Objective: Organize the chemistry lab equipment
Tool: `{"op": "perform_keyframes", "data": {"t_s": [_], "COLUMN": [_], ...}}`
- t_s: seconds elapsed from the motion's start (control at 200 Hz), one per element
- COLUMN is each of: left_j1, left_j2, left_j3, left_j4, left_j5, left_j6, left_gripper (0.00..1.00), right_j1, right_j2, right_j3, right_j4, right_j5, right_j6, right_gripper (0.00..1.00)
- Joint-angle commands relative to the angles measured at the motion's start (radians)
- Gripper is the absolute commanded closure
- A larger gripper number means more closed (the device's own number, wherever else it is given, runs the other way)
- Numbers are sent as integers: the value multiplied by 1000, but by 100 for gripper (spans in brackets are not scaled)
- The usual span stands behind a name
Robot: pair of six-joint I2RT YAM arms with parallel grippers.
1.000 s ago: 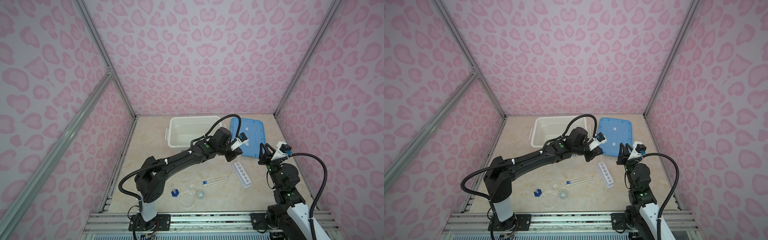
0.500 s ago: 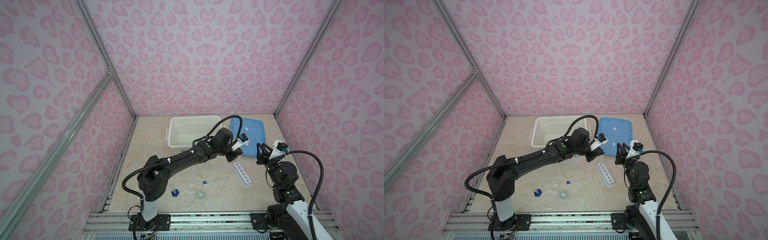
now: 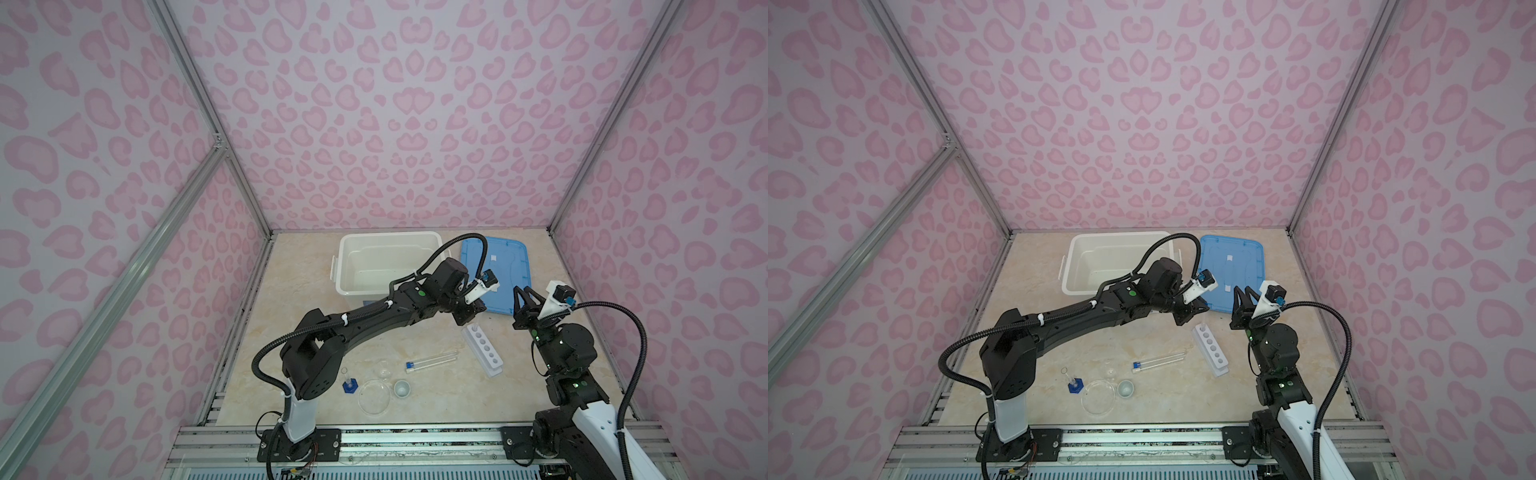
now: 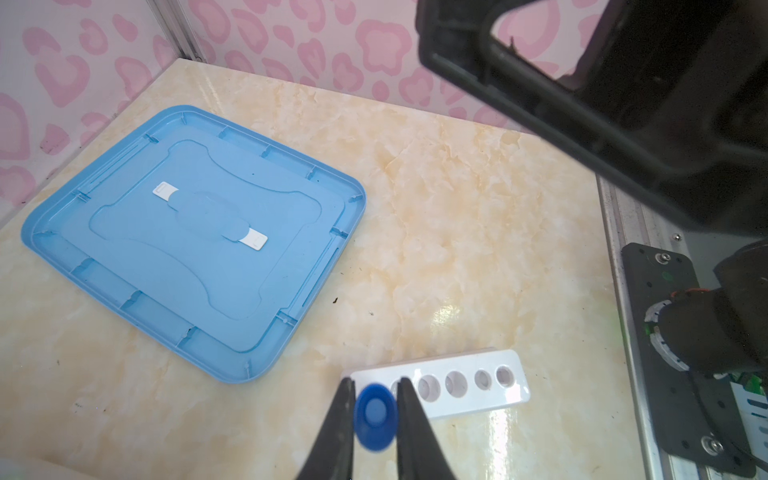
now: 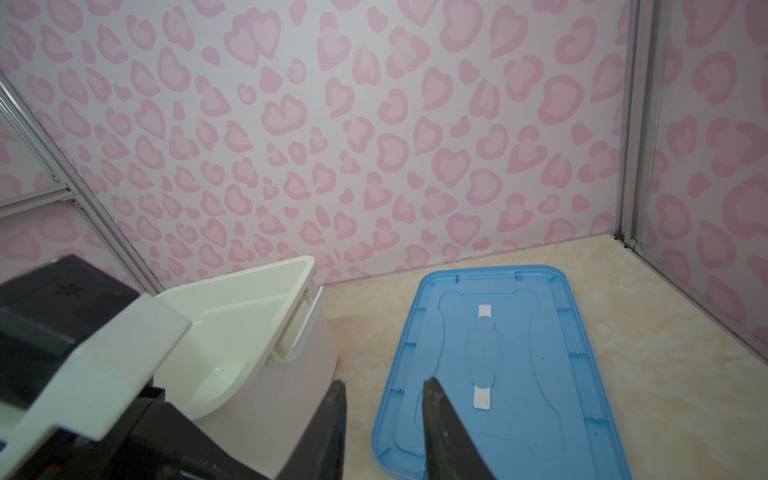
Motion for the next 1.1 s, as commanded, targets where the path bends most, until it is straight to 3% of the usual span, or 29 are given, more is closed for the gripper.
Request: {"op": "perform_keyframes", "data": {"t_s": [0.0, 0.725, 1.095], "left_j1": [-3, -10, -10], "left_j2": [15, 35, 36], "left_j3": [11, 8, 6], "left_j4": [4, 5, 10], "left_j5": [-10, -42, -51], "left_j6": [18, 25, 25], "left_gripper": [92, 91, 84], "right_j1": [1, 1, 0], "right_j2": [0, 15, 23], "right_j3": [-10, -40, -45], "right_j4": [19, 60, 65], "right_j5": [-10, -13, -11], "right_j6": [-5, 6, 4], "right_gripper": [68, 68, 63]}}
